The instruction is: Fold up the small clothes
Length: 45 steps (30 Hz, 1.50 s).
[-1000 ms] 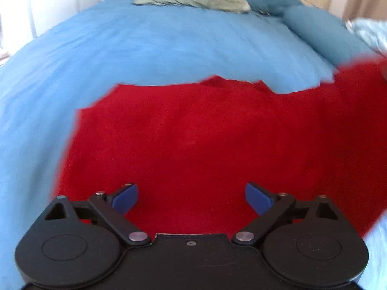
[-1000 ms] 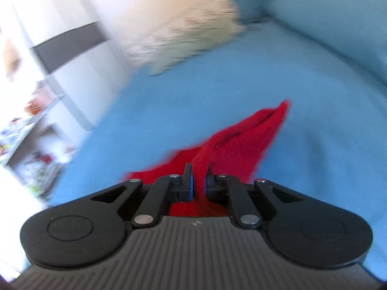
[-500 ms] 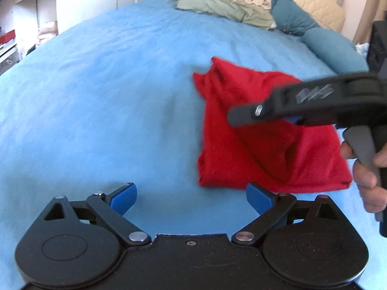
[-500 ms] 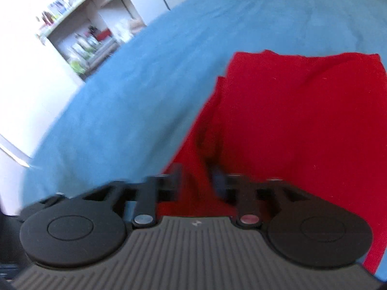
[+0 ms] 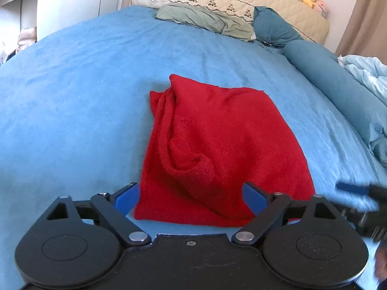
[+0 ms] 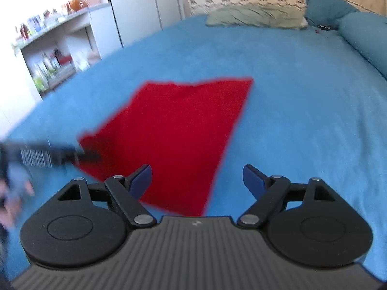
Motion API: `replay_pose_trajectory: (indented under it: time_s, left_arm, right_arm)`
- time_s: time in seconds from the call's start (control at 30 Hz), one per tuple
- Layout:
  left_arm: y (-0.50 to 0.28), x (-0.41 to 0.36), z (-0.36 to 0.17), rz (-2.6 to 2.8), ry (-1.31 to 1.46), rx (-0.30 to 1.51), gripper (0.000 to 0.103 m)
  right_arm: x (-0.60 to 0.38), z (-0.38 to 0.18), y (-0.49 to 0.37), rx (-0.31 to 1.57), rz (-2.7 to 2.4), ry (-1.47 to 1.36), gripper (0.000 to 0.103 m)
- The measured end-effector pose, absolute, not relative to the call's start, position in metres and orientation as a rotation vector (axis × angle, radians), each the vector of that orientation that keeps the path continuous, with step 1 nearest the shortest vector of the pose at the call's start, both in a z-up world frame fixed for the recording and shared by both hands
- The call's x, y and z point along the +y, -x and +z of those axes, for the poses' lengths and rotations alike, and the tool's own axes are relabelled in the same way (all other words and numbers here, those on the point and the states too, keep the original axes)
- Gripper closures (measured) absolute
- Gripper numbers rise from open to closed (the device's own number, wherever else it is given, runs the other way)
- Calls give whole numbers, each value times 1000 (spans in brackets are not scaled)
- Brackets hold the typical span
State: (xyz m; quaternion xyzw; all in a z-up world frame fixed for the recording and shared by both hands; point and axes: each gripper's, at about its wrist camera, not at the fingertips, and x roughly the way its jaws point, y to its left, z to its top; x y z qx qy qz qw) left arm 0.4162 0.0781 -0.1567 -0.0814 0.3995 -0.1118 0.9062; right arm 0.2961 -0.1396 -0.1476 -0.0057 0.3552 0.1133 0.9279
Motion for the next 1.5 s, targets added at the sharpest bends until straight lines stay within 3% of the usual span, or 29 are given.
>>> replay_pose_trajectory:
  time_s: [0.33, 0.37, 0.4, 0.57, 0.7, 1.13, 1.17, 1.23, 1.27, 1.3, 1.5]
  left_arm:
    - [-421, 85, -162, -207, 182, 819, 32]
    - [-423, 86, -162, -202, 182, 822, 48]
    - [-427, 88, -163, -188, 176, 831, 87]
    - [-420, 118, -166, -135, 267, 861, 90]
    - [-408, 127, -185, -114, 306, 859, 87]
    - [-386, 94, -151, -184, -159, 812, 78]
    - [-383, 96, -142, -195, -177, 801, 74]
    - [-382, 101, -121, -222, -182, 771, 45]
    - [-387, 103, -112, -236, -178, 767, 18]
    - [-396, 106, -100, -254, -159, 764, 4]
    - [-487, 123, -97, -335, 106, 906, 5]
  right_arm:
    - [-123, -182, -291, 687, 123, -1, 17]
    - [-122, -180, -294, 683, 115, 18, 21]
    - [-121, -179, -293, 669, 108, 28, 29]
    - [-129, -173, -295, 659, 81, 17, 29]
    - [-133, -192, -301, 731, 55, 16, 29]
    - [-147, -171, -285, 797, 145, 119, 27]
    - [-150, -163, -281, 797, 160, 119, 25]
    - [-160, -140, -277, 781, 205, 87, 20]
    - [-165, -129, -278, 775, 219, 62, 9]
    - [-169, -118, -282, 772, 229, 28, 0]
    - [-193, -89, -347, 857, 304, -297, 0]
